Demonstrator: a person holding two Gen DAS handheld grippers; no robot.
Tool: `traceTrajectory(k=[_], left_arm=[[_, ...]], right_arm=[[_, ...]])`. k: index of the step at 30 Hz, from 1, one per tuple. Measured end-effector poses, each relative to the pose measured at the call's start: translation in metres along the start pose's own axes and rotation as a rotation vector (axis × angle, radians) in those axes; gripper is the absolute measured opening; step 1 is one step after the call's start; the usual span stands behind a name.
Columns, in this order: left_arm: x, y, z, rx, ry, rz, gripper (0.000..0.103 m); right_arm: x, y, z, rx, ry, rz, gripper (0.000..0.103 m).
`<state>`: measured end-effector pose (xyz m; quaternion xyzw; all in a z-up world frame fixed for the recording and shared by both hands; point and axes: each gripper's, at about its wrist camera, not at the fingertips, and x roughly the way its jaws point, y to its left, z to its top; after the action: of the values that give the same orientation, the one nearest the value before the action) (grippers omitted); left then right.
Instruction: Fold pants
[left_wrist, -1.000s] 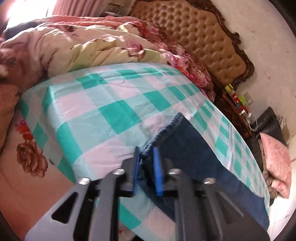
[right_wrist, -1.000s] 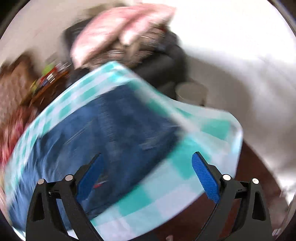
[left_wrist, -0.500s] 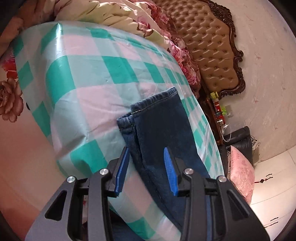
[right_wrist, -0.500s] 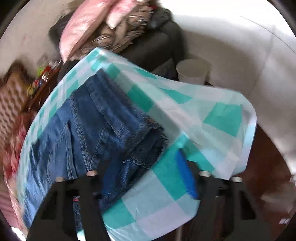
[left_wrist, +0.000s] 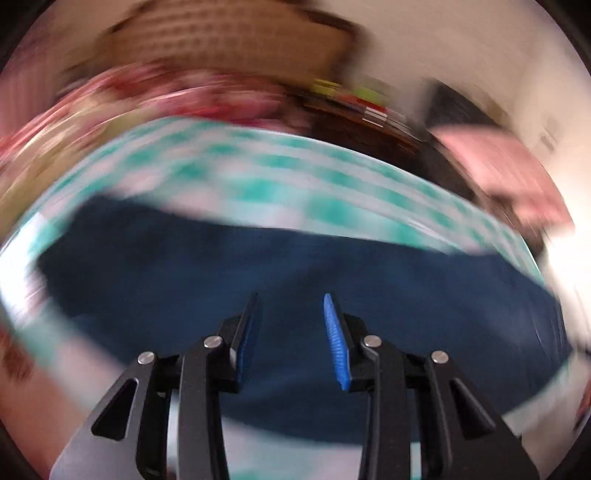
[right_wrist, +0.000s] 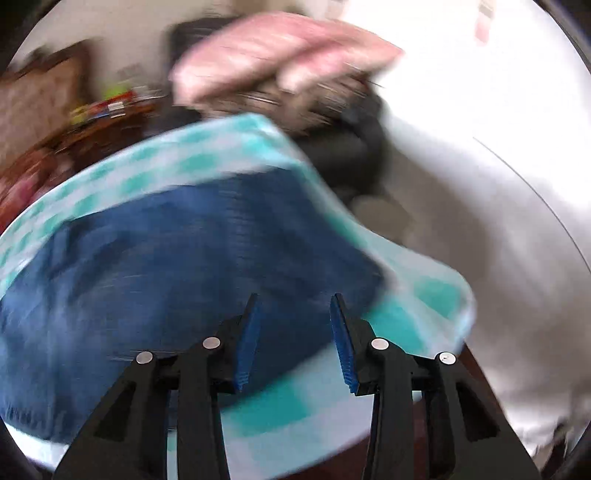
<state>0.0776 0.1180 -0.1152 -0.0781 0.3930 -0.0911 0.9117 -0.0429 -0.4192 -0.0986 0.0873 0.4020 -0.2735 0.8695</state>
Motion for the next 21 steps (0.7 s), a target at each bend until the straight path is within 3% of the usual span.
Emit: traceTrajectory(k=[2, 3, 5, 8, 10, 14, 15, 18, 21], left_arm=[[0.023, -0.055, 0.005, 0.101, 0.022, -0.051, 0.03], [0.034, -0.085, 0.005, 0.142, 0.031, -0.088, 0.03], [0.056, -0.14, 0.007, 0.206, 0.047, -0.167, 0.028], [0.084, -0.202, 0.011, 0.235, 0.065, -0.204, 0.028], [0.104, -0.23, 0.012, 0.26, 0.088, -0.183, 0.028], [0.133, -0.242, 0.011, 0.24, 0.142, -0.126, 0.028], [0.139, -0.239, 0.01, 0.236, 0.154, -0.1, 0.028], [0.144, -0.22, 0.017, 0.215, 0.158, -0.082, 0.021], [0.141, -0.194, 0.03, 0.152, 0.124, 0.022, 0.021]], right_arm=[[0.003, 0.029, 0.014, -0.046, -0.024, 0.08, 0.061], [0.006, 0.044, 0.022, -0.069, -0.038, 0.119, 0.064], [0.019, 0.084, 0.044, -0.161, -0.093, 0.139, 0.065], [0.044, 0.131, 0.065, -0.247, -0.097, 0.17, 0.065], [0.069, 0.159, 0.073, -0.314, -0.08, 0.153, 0.065], [0.111, 0.161, 0.078, -0.32, -0.02, 0.051, 0.065], [0.121, 0.154, 0.076, -0.296, 0.018, 0.049, 0.066], [0.12, 0.15, 0.072, -0.289, 0.0, 0.054, 0.069], [0.122, 0.149, 0.071, -0.284, 0.001, 0.052, 0.07]])
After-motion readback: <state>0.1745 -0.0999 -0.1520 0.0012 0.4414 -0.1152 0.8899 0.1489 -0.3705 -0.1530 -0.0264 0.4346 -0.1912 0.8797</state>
